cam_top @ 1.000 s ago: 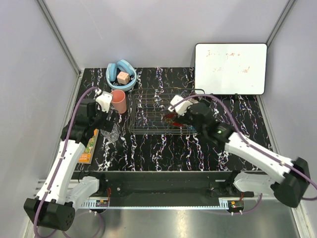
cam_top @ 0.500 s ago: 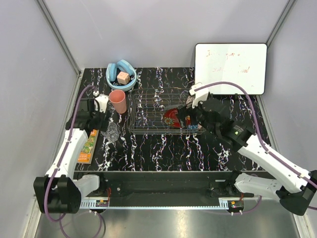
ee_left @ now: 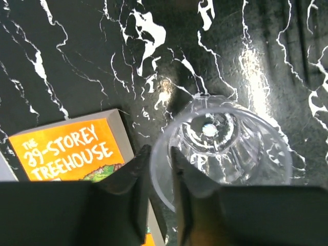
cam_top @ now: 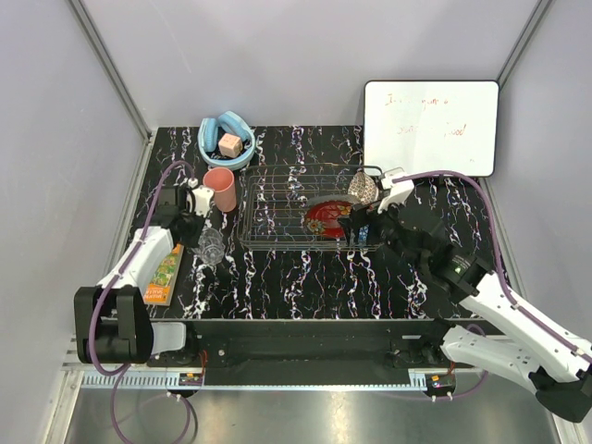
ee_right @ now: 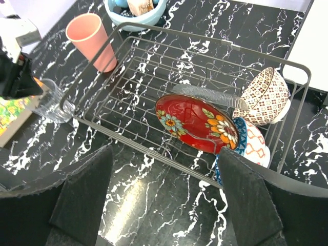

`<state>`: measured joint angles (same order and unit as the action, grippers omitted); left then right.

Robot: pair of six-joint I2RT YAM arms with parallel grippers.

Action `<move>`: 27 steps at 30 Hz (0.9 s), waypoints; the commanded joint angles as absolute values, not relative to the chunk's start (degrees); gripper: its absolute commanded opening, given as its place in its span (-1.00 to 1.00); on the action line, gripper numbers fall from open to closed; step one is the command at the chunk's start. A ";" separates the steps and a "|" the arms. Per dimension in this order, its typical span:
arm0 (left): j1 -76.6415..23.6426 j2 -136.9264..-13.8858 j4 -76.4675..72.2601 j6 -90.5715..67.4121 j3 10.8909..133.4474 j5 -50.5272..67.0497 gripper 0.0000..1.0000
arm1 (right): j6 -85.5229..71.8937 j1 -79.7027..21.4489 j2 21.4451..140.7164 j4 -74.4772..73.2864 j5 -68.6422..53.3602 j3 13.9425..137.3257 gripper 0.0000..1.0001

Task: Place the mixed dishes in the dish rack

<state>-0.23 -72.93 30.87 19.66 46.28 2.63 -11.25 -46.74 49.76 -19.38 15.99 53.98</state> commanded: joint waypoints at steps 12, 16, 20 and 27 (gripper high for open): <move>-0.09 -61.11 40.06 18.64 58.26 8.87 -1.00 | -22.21 -46.49 52.55 -11.43 12.31 50.98 0.71; -0.09 -57.22 47.26 15.57 68.34 14.05 -1.00 | -29.51 -46.49 53.88 -5.04 5.74 48.87 0.77; -0.09 -55.02 50.01 7.68 75.22 26.06 -1.00 | -39.09 -46.50 56.33 3.76 -2.43 46.85 0.88; 2.37 -56.16 43.70 -12.19 75.77 55.42 -1.00 | -63.67 -46.41 56.69 38.77 -8.53 34.47 0.99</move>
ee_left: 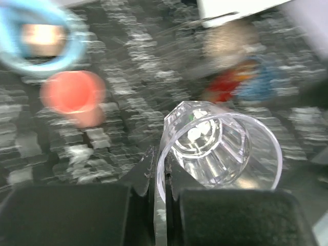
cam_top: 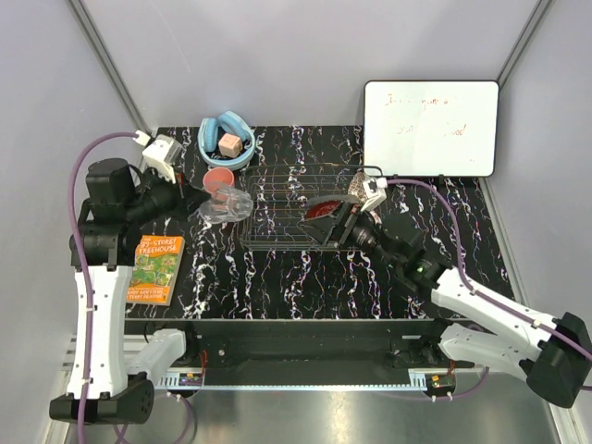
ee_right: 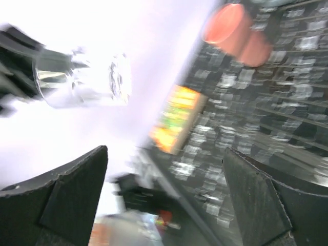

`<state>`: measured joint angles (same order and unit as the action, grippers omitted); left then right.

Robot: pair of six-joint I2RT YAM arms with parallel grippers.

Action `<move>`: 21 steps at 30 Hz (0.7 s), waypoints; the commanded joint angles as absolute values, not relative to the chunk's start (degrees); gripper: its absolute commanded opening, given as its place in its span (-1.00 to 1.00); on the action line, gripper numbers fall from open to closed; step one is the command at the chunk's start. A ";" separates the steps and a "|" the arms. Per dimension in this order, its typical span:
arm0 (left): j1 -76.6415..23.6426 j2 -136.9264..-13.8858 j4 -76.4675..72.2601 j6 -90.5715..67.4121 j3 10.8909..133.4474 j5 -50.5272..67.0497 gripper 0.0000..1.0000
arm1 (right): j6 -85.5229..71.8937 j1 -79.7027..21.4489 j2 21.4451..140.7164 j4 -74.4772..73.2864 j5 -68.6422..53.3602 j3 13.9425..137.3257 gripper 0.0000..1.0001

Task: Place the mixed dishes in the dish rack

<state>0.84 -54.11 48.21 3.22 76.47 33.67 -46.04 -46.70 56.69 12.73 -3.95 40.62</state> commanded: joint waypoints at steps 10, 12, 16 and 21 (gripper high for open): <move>2.55 -57.04 -9.82 -58.35 60.47 76.20 -1.00 | -79.01 -45.88 72.50 77.50 -14.34 28.66 0.99; 2.46 -57.13 -10.20 -58.89 58.90 76.29 -1.00 | -79.80 -45.88 74.44 81.80 -13.63 28.74 0.99; 2.55 -56.95 -8.98 -57.14 55.99 75.68 -1.00 | -79.01 -45.88 75.93 82.53 -13.80 30.50 0.99; 2.46 -57.31 -3.87 -51.33 54.50 74.27 -1.00 | -79.89 -45.88 79.10 83.58 -14.94 34.36 1.00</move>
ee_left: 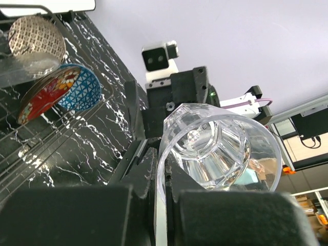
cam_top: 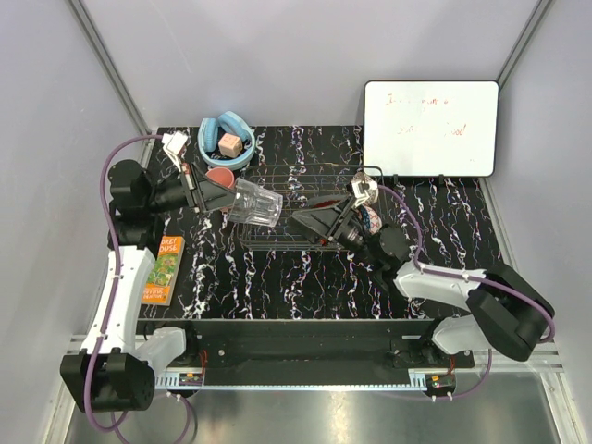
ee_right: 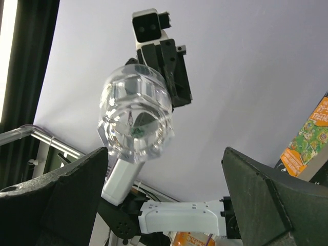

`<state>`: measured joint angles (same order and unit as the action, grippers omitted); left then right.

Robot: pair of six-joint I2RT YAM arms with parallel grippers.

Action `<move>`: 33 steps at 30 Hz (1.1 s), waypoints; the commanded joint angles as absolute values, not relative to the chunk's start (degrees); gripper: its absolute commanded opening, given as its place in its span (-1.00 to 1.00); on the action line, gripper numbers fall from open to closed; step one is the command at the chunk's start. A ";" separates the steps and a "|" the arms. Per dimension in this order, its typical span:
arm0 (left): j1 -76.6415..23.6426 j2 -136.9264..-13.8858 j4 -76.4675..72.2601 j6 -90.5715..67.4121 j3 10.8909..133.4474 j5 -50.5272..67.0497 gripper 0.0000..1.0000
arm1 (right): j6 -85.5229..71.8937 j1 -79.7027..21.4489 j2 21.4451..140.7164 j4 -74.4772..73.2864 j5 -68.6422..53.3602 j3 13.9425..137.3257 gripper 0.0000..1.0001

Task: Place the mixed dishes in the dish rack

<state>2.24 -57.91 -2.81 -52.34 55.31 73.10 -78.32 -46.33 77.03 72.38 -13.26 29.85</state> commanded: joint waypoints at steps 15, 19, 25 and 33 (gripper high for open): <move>2.46 -57.83 6.76 -40.79 54.40 72.60 -1.00 | -84.81 -46.58 90.96 87.89 -18.10 45.34 0.99; 2.46 -58.45 10.19 -37.18 55.72 71.63 -1.00 | -85.25 -47.55 92.46 88.50 -17.93 46.93 0.99; 2.37 -59.15 10.99 -35.95 56.42 70.75 -1.00 | -86.22 -48.34 92.55 89.38 -18.72 45.97 0.99; 2.46 -59.68 11.07 -35.95 58.01 70.84 -1.00 | -87.01 -48.69 91.67 89.47 -18.46 41.31 0.99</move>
<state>2.48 -59.83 12.53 -36.45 54.30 71.26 -85.97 -48.10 92.36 75.16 -17.69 43.03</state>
